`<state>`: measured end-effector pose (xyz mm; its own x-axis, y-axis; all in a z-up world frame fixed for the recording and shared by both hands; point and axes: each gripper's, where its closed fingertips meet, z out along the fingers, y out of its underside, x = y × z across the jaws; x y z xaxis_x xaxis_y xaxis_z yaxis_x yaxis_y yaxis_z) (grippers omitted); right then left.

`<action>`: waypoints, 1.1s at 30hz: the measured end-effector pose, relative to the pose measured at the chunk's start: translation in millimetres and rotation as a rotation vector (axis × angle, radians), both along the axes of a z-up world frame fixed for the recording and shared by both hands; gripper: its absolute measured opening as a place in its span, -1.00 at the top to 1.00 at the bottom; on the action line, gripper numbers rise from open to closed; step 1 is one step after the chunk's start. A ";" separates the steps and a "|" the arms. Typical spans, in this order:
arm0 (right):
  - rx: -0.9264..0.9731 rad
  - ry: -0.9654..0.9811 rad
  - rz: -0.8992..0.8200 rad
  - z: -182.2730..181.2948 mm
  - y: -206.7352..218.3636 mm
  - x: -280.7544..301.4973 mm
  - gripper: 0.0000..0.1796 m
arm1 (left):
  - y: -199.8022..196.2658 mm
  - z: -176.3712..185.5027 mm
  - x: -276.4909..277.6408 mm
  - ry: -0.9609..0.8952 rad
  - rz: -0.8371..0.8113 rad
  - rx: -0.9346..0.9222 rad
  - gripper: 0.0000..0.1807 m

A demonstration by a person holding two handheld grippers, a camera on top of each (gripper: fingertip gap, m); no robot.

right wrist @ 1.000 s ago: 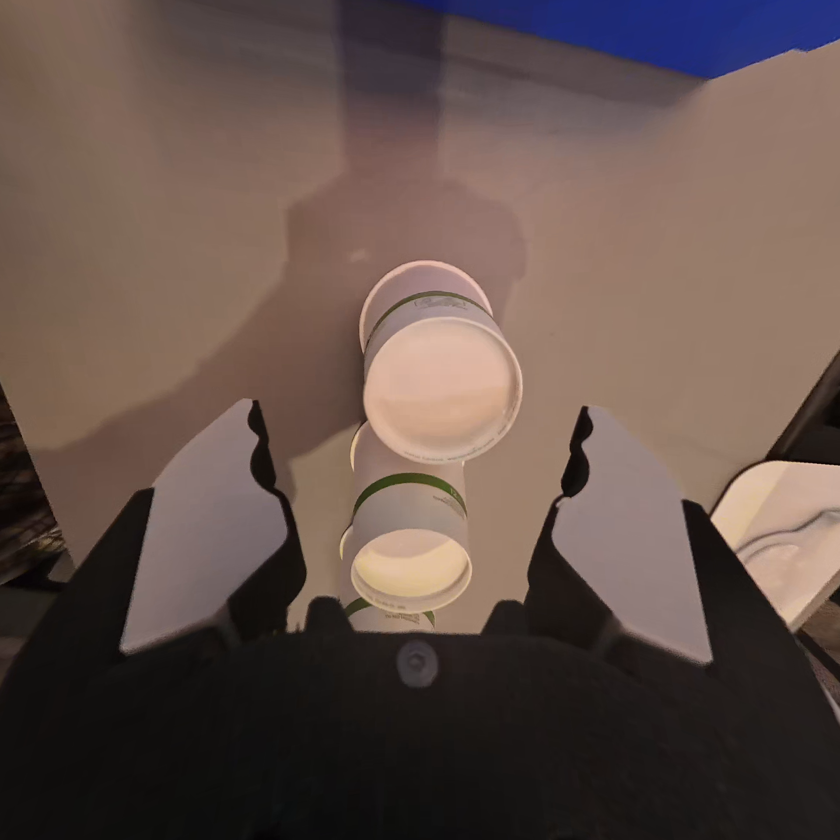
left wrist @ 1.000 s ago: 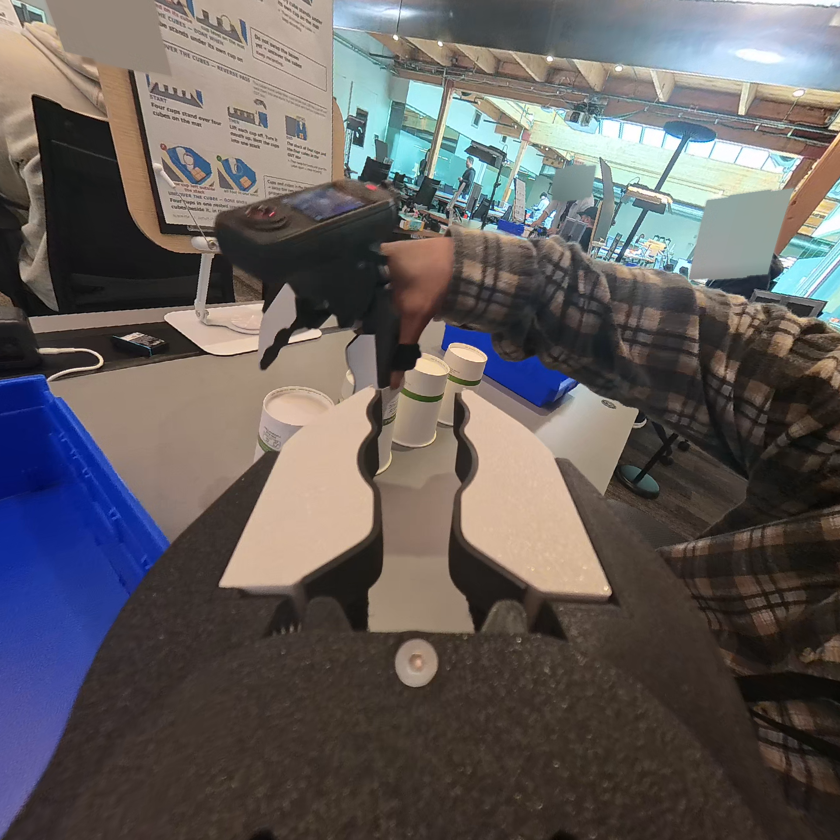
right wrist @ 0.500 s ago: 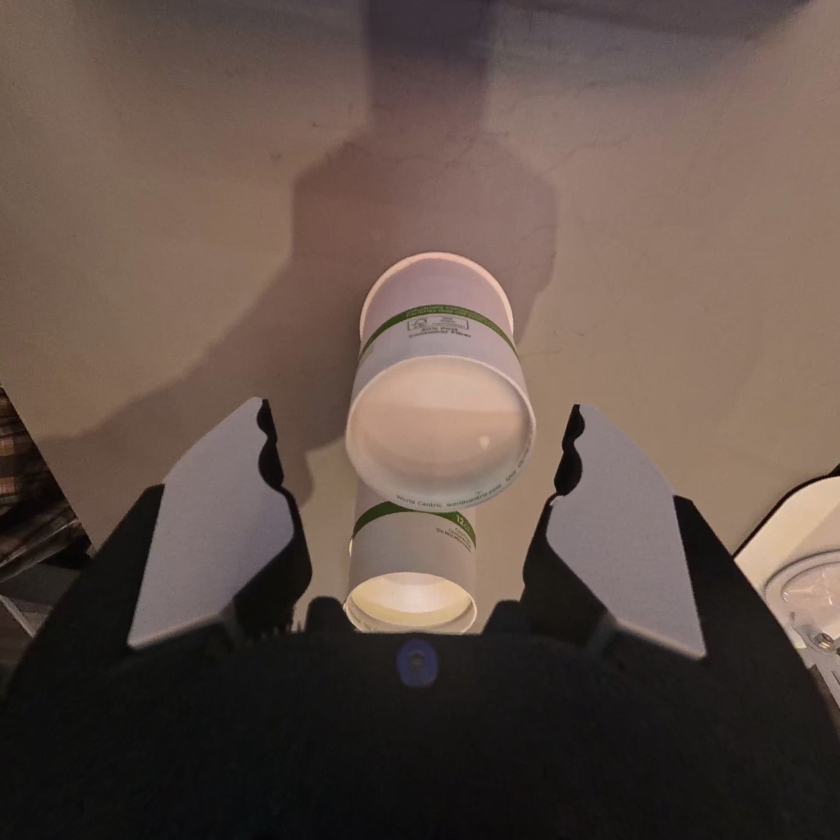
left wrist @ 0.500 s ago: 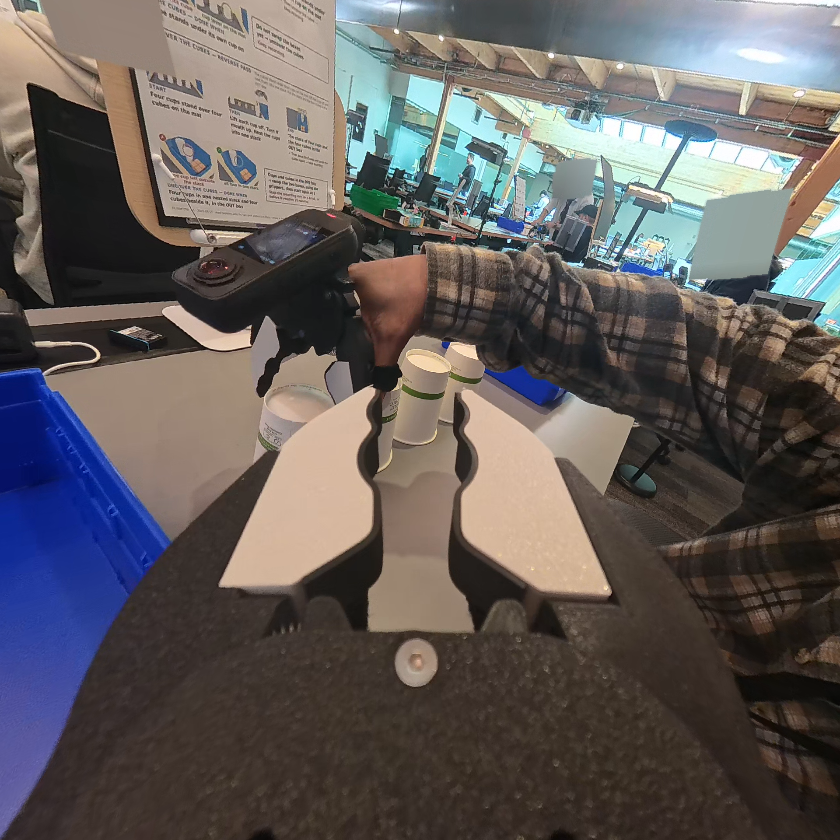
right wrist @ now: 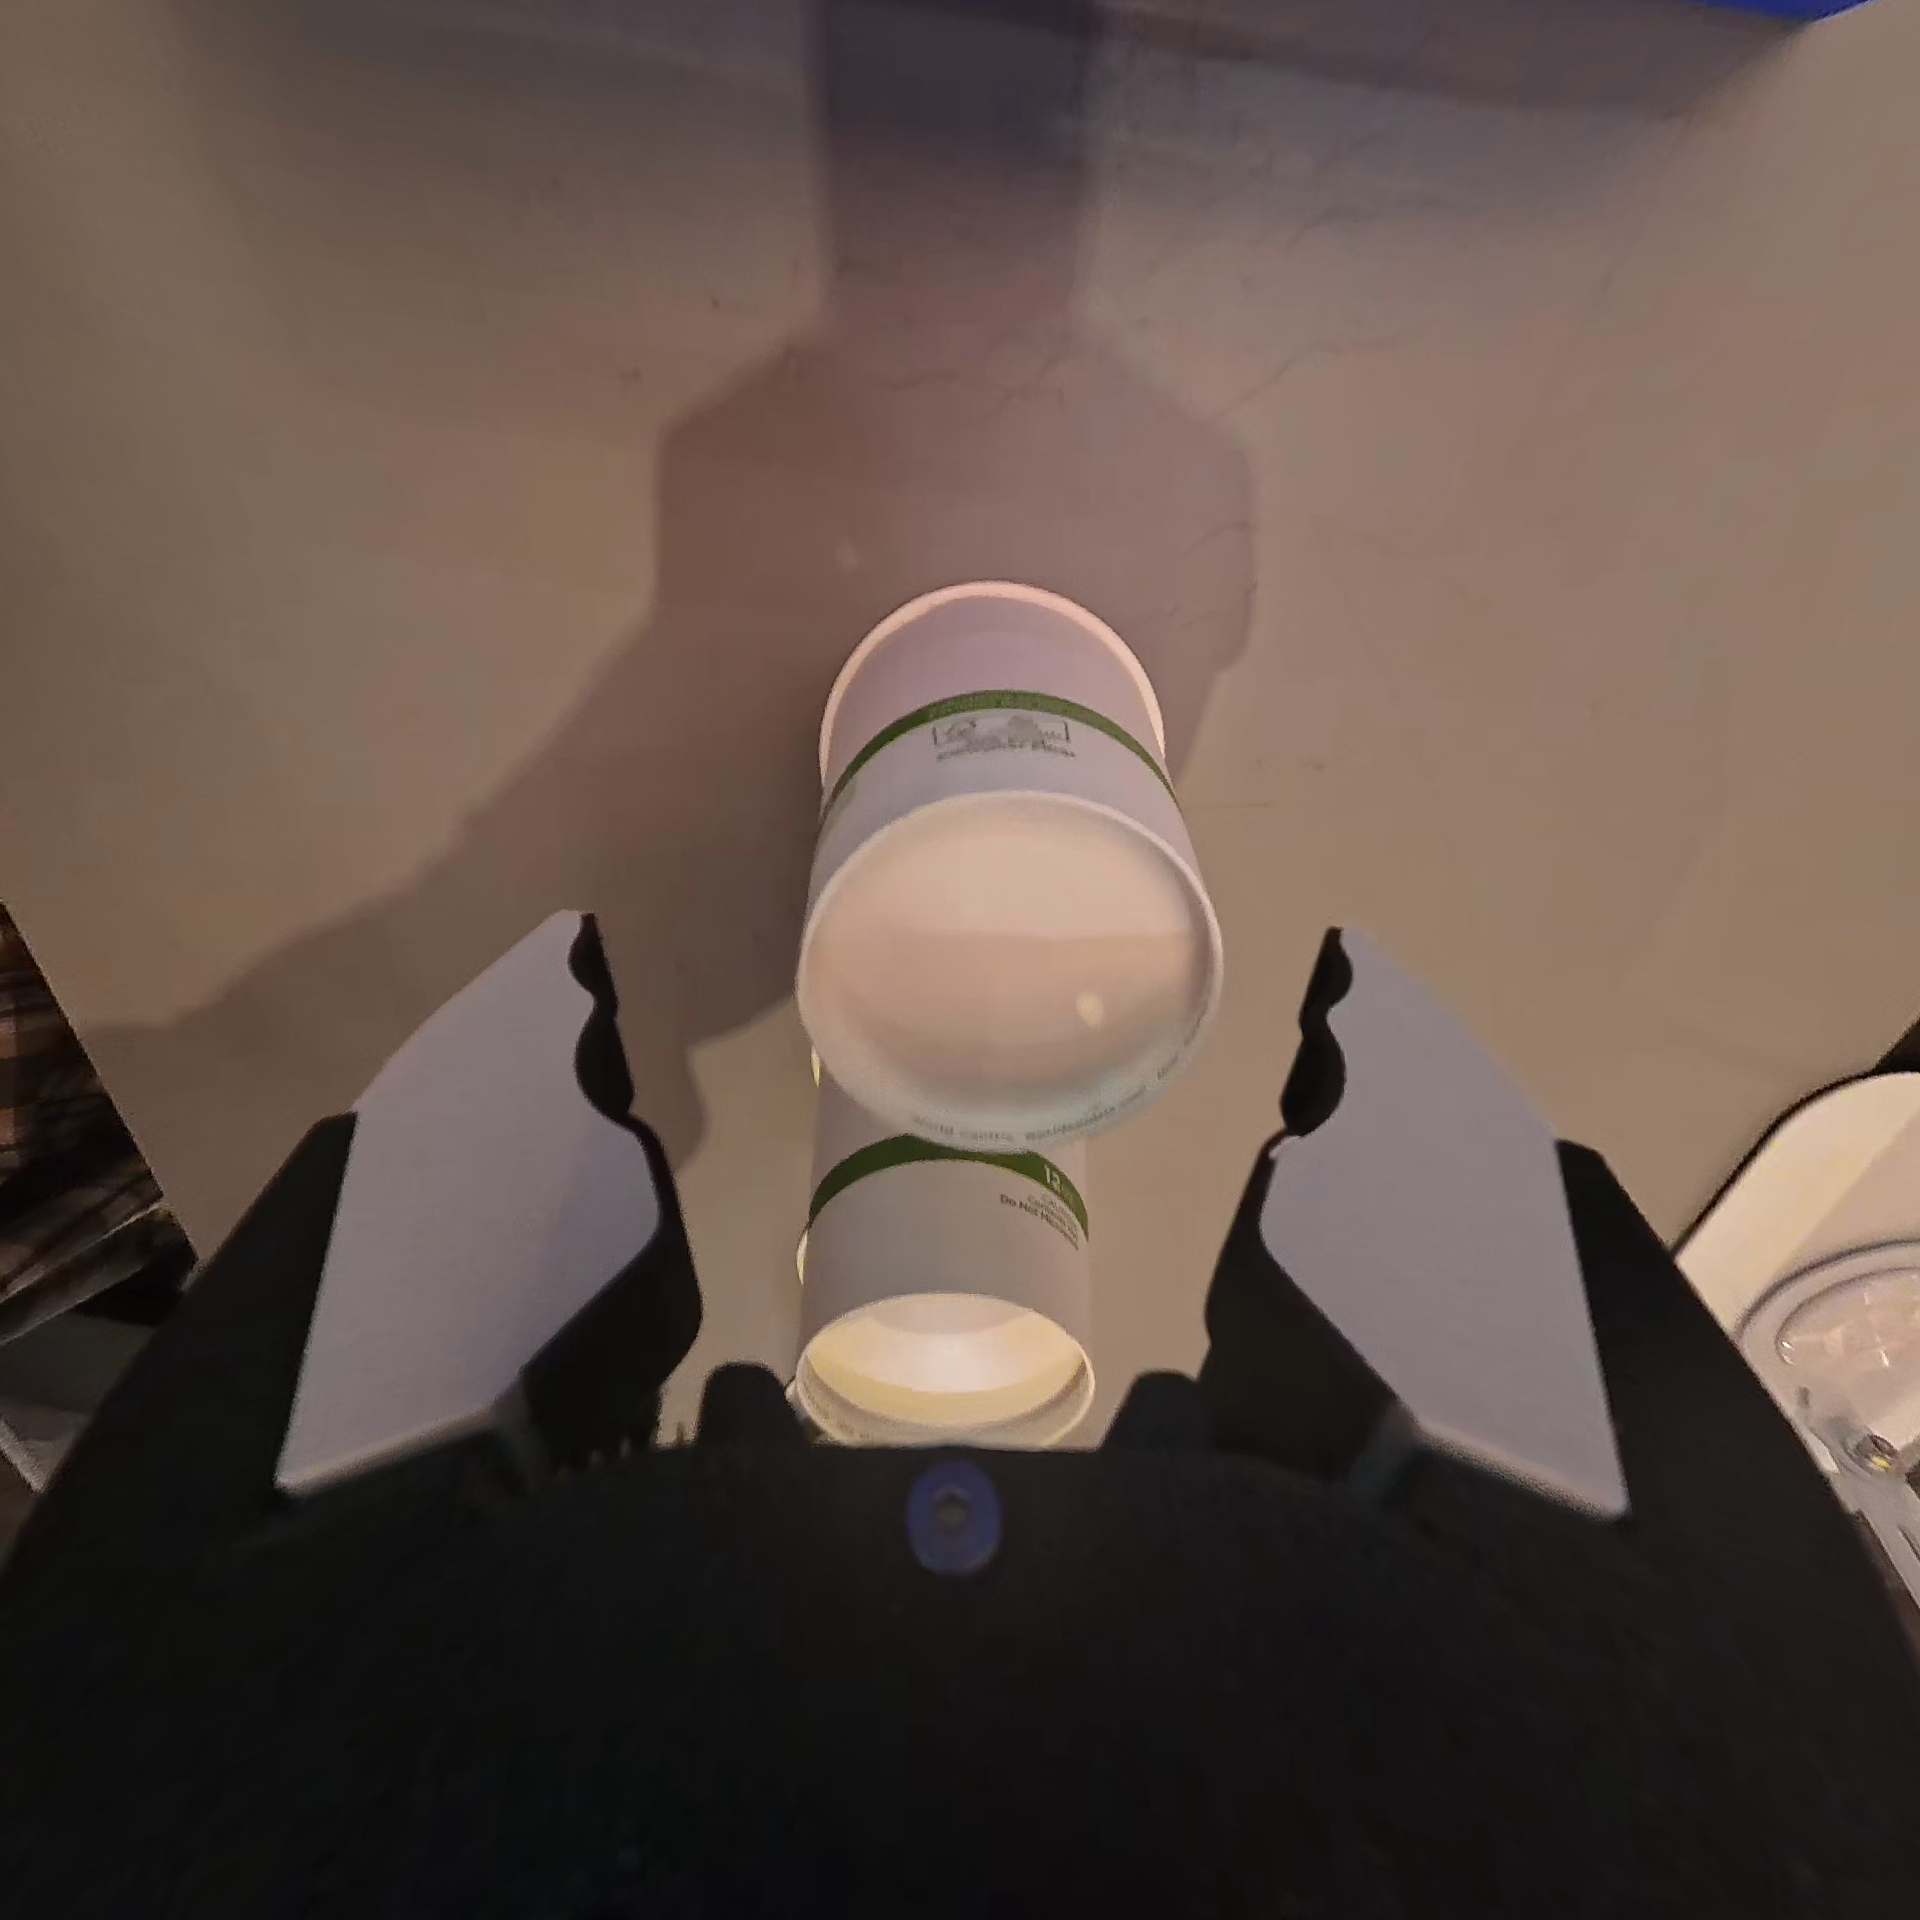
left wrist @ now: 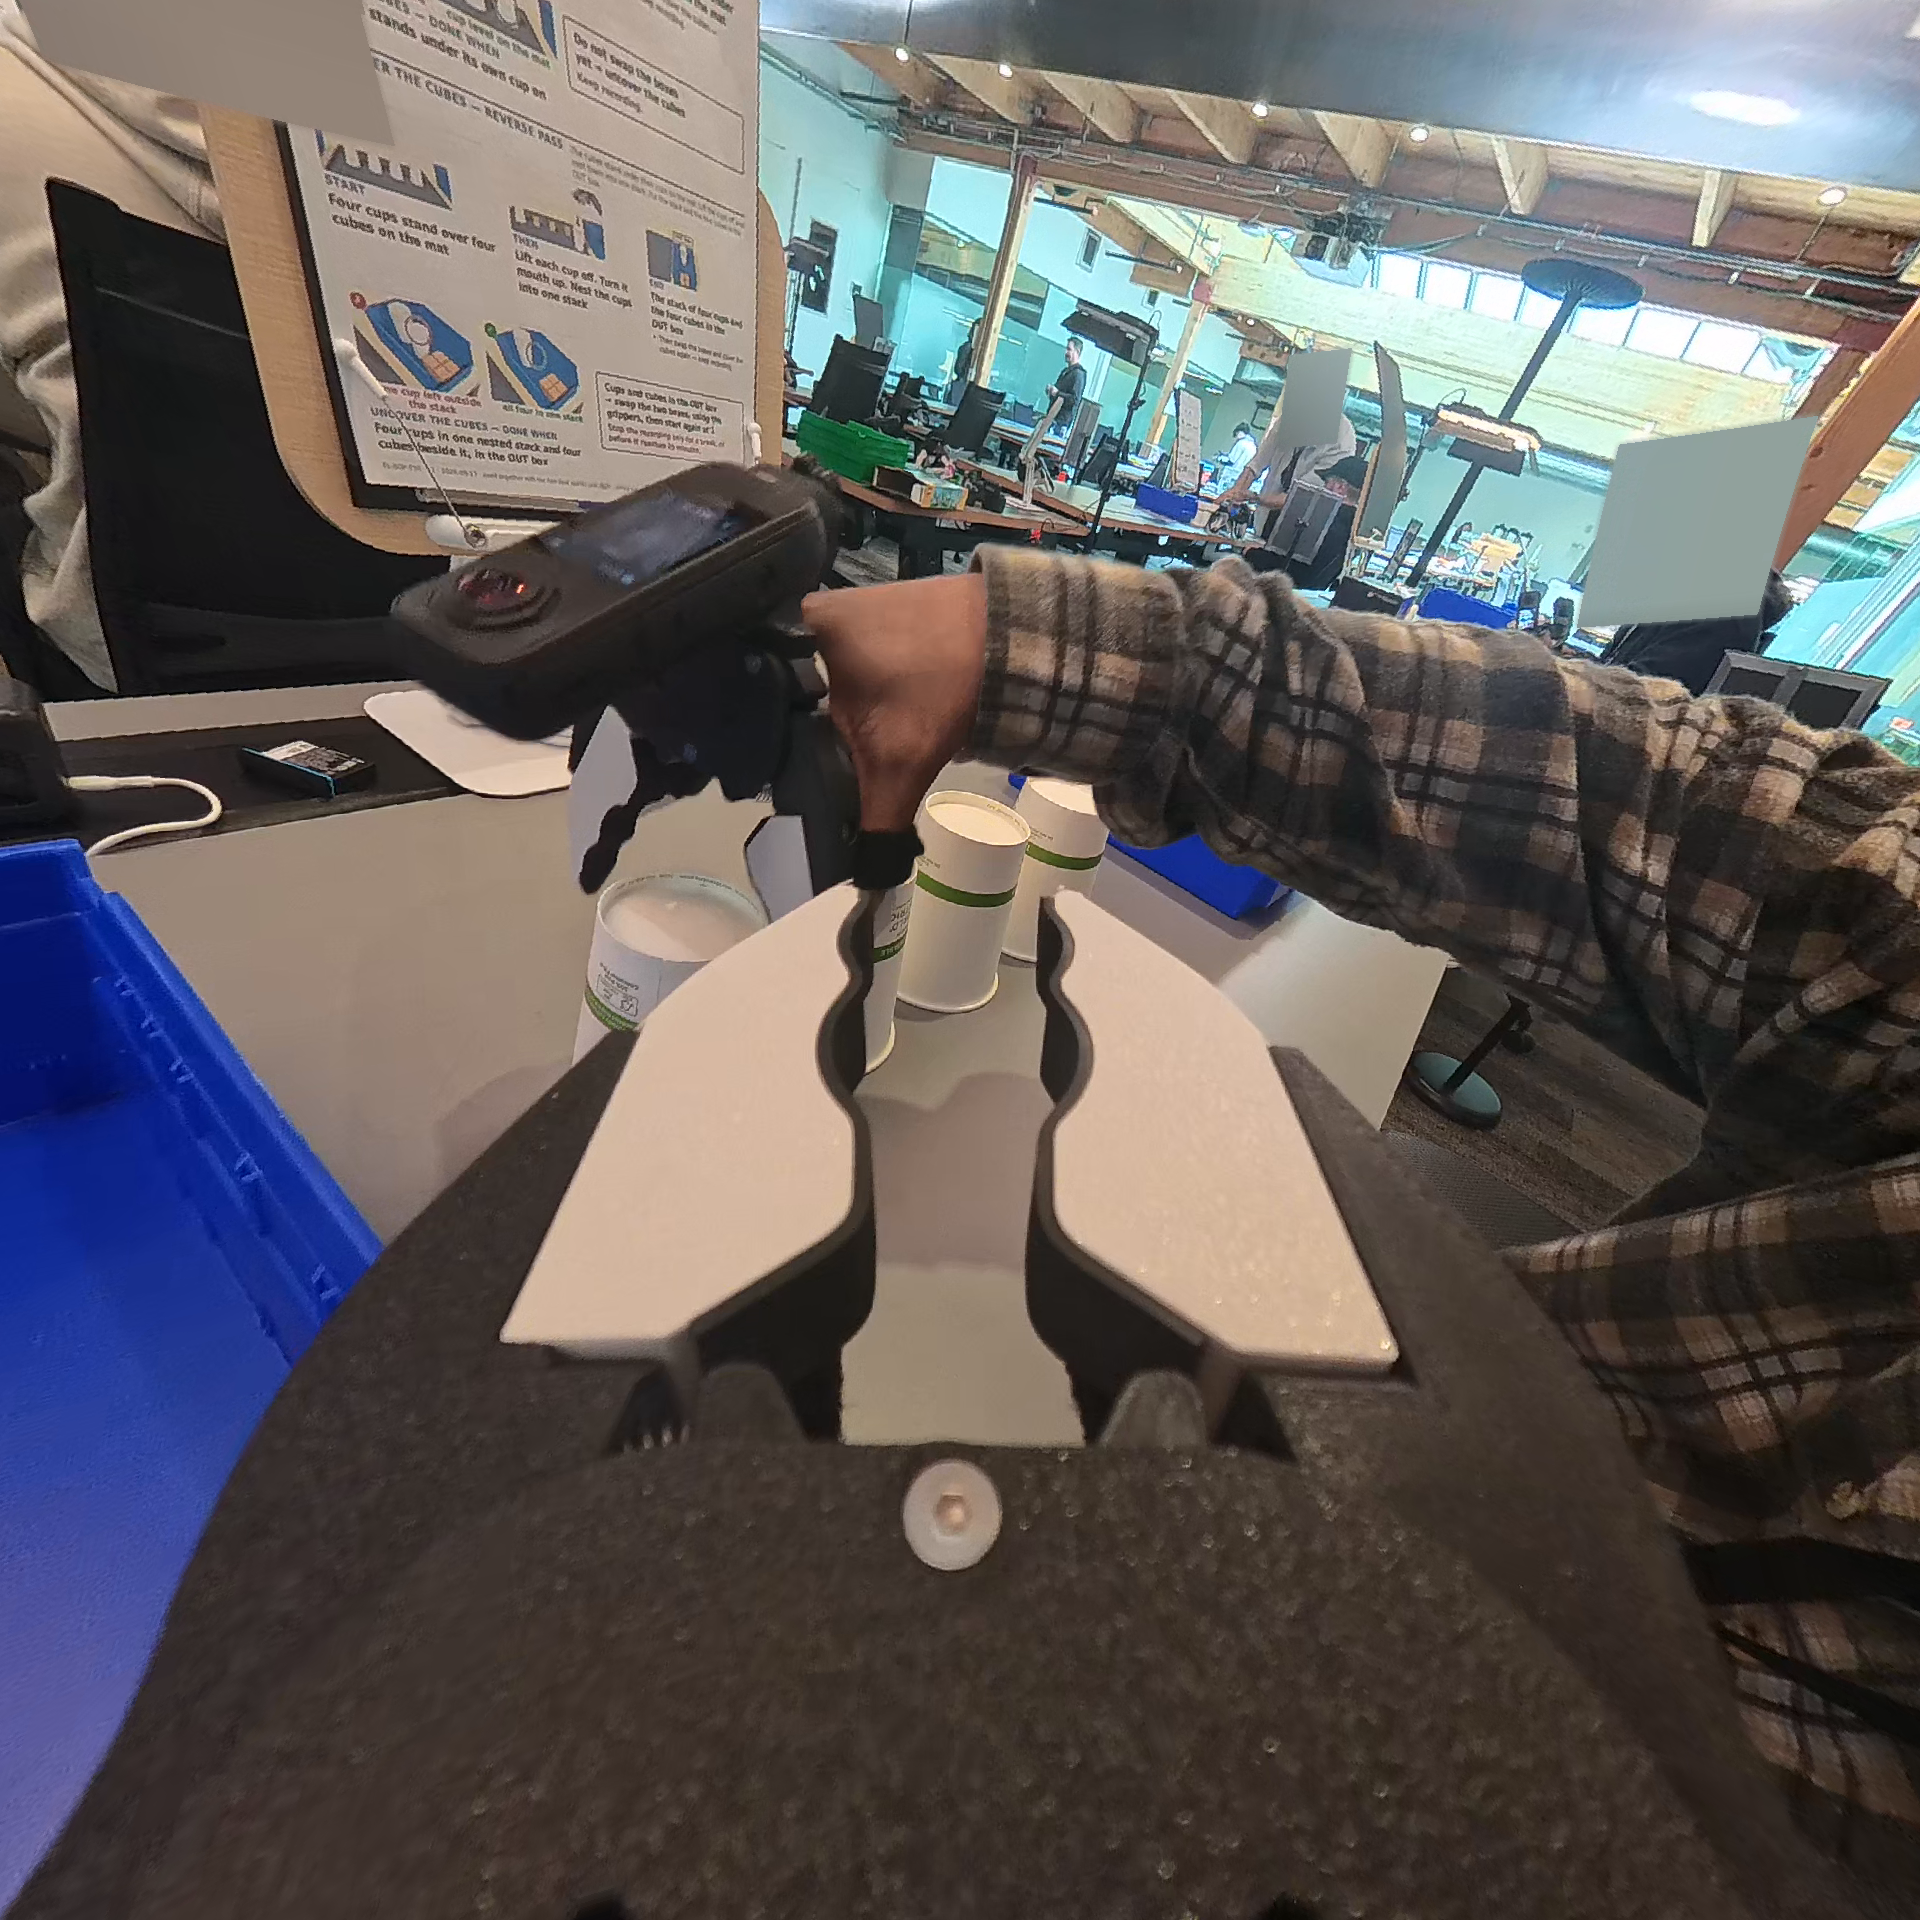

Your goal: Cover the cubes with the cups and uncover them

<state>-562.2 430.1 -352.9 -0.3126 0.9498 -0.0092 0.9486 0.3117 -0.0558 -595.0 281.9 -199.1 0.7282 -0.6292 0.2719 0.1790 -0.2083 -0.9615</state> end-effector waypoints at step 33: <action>0.327 1.065 -0.991 39.5 10.6 367.4 -0.56 | 83.5 -72.0 18.6 0.157 0.242 -0.213 0.24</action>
